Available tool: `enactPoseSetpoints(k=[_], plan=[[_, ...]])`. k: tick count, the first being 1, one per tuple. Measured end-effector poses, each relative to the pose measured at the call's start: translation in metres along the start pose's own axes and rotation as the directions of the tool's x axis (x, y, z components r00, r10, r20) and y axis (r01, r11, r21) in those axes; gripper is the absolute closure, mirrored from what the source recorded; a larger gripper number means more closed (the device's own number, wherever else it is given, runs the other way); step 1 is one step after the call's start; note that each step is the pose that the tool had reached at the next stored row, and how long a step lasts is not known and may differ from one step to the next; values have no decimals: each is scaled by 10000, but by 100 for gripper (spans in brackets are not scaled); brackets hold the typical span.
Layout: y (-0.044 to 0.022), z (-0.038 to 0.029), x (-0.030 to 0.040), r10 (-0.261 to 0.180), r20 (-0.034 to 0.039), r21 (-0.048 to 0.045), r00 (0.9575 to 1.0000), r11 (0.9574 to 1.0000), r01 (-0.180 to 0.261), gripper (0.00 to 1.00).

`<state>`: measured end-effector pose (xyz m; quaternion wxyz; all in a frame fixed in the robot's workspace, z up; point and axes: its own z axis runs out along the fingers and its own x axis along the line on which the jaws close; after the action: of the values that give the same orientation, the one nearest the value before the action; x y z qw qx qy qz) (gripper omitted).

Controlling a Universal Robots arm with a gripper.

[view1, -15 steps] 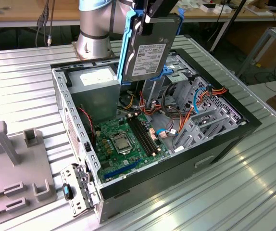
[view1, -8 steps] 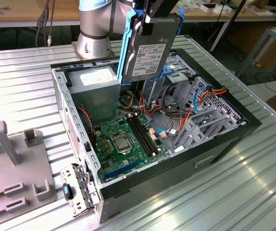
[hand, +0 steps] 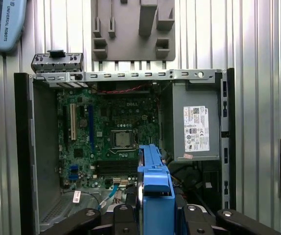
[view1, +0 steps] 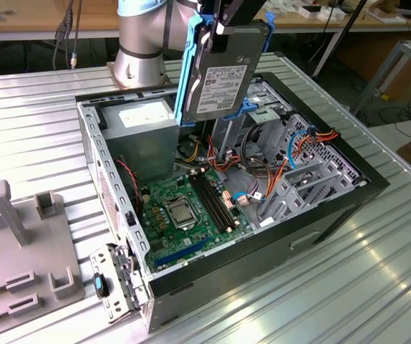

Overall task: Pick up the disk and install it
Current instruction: 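Insert the disk into the insertion slot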

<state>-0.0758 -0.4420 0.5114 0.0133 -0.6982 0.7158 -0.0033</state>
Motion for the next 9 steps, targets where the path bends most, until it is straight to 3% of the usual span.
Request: enactPoseSetpoints(k=[4, 9], plan=[[-2, 0, 0, 0, 0, 0, 10000, 10000, 0, 63], [-185, 7, 6, -1, 0, 0, 10000, 10000, 1, 63]])
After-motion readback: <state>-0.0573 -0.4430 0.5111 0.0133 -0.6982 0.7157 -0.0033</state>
